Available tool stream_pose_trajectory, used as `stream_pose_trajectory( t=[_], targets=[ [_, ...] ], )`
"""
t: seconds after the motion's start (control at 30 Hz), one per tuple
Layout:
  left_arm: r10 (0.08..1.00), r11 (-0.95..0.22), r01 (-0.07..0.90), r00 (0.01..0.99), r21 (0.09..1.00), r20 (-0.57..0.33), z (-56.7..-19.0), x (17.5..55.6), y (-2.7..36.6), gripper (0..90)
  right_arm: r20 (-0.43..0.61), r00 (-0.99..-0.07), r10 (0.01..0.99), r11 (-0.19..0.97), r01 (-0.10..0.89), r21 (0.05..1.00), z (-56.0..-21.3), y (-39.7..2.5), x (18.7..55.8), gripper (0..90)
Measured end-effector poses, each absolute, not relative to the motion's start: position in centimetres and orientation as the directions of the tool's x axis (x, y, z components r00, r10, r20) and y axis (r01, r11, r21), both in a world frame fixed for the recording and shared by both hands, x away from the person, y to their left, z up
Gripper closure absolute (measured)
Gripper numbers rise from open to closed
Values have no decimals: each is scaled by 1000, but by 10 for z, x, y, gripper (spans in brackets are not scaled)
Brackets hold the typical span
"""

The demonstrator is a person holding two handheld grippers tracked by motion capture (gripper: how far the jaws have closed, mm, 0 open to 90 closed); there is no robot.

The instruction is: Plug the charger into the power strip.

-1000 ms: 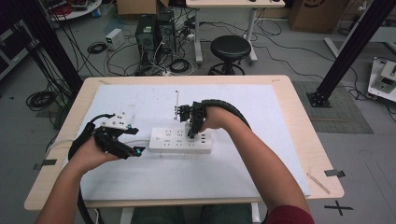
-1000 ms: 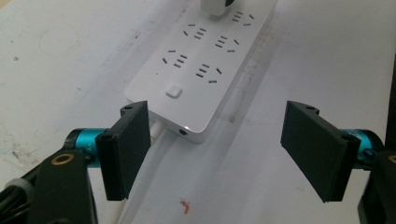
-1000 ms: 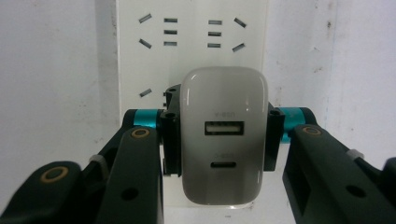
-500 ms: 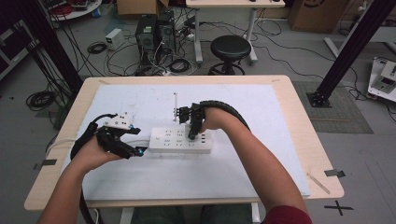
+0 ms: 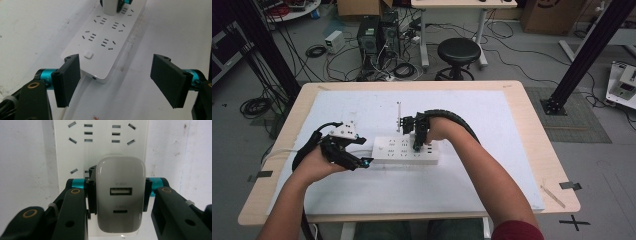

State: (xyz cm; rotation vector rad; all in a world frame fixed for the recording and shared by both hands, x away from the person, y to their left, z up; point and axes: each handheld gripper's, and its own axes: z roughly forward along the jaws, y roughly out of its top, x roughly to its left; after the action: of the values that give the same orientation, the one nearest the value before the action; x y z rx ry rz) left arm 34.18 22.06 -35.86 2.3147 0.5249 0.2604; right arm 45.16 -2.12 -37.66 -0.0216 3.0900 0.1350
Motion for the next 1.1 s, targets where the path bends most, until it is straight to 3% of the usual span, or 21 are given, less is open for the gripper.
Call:
stream_pose_trajectory(
  t=[0.2, 0.3, 0.5, 0.77, 0.8, 1.1],
  targets=[
    [444, -642, 302, 896, 705, 21, -359, 341, 221, 242, -34, -999, -6, 997, -9, 81, -376, -20, 455, 631],
    [446, -645, 304, 895, 701, 23, -356, 342, 222, 242, -19, -1000, 15, 996, 14, 93, -373, -23, 454, 580],
    [450, -644, 299, 892, 704, 33, -350, 343, 224, 242, -37, -996, 79, 975, 70, 209, -347, -36, 444, 397],
    [438, -654, 276, 897, 704, 55, -340, 344, 224, 242, -23, -989, 146, 904, 124, 410, -325, -66, 425, 303],
    [439, -649, 275, 897, 709, 54, -339, 344, 223, 242, -16, -987, 159, 870, 133, 474, -320, -76, 418, 281],
    [430, -634, 247, 900, 732, 69, -336, 347, 229, 241, 6, -966, 259, 757, 207, 620, -320, -122, 396, 217]
  ],
)
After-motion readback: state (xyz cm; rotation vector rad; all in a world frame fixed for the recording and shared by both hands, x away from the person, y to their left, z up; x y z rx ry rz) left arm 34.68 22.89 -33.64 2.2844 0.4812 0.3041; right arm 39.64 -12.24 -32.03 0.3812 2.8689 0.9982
